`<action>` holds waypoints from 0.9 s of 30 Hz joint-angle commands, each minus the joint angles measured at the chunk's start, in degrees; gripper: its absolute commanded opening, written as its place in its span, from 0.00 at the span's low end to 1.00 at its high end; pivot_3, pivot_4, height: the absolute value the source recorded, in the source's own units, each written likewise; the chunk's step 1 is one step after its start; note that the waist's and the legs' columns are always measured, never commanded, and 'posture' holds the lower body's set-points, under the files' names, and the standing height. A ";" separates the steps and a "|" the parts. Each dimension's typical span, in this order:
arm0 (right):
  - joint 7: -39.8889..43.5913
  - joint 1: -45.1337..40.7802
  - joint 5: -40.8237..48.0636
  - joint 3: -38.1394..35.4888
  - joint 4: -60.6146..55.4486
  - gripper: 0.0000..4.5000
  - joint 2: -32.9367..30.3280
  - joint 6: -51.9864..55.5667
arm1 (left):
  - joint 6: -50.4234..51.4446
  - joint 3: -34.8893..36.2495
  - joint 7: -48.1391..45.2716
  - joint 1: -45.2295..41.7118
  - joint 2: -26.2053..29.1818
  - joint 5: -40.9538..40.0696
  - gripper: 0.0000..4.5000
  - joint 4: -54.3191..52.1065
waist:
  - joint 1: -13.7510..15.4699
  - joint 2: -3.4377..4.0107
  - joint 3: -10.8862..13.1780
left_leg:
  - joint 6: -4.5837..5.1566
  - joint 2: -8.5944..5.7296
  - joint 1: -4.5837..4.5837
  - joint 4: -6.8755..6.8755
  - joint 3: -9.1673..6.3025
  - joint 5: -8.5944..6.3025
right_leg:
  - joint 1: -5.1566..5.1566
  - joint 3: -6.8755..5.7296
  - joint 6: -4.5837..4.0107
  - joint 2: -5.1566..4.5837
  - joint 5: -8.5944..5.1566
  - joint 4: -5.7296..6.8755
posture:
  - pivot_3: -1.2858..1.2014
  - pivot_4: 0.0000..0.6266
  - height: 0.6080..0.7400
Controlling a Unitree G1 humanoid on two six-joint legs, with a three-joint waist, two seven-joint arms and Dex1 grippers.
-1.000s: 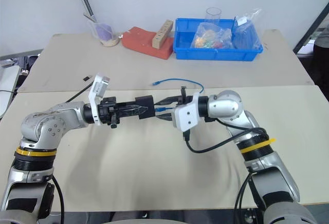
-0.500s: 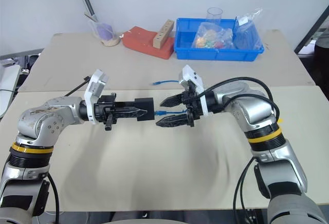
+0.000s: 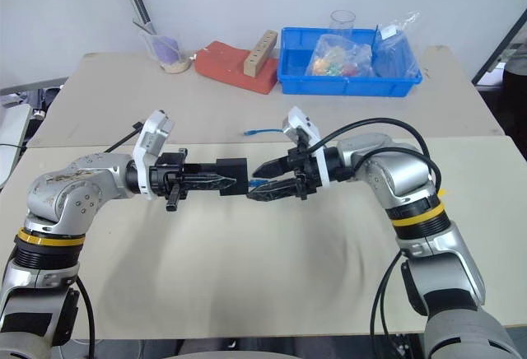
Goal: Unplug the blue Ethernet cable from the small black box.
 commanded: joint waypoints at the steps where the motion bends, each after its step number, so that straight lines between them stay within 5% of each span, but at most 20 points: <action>1: 0.89 -2.05 0.19 -0.90 -0.30 0.76 0.17 0.17 | -0.68 0.46 -1.06 -2.11 0.53 -0.46 0.12 -1.62 | 0.00 0.00 0.00 | 0.00 0.00 0.00 0.00 0.00 0.00 | -0.01 0.00 0.00 0.00 0.00 0.00 | 0.52 0.24 1.00; 5: 1.34 -2.32 0.47 -0.89 -0.28 0.59 0.00 0.67 | -0.43 0.45 -1.33 -2.33 0.43 -0.68 0.12 -1.74 | -0.01 0.00 0.00 | 0.00 0.00 0.00 0.00 0.00 0.00 | -0.01 0.00 0.00 0.00 0.00 0.01 | 0.52 0.24 1.00; 12: 2.65 -2.56 0.81 -0.97 -0.64 0.05 -0.51 1.61 | 0.12 0.46 -1.73 -2.28 0.40 -1.23 0.12 -2.21 | 0.00 0.00 0.00 | 0.00 0.01 0.00 0.00 0.00 0.00 | -0.03 0.00 0.00 0.01 0.00 0.03 | 0.52 0.24 1.00; 27: 7.44 -0.97 -1.57 -0.58 -0.76 0.00 -5.27 -0.04 | -0.81 1.04 -2.61 -1.73 1.40 -0.16 0.12 -2.63 | 0.01 0.00 0.00 | 0.00 0.01 -0.01 0.01 0.00 0.00 | -0.04 0.00 0.00 0.01 0.00 0.04 | 0.52 0.24 1.00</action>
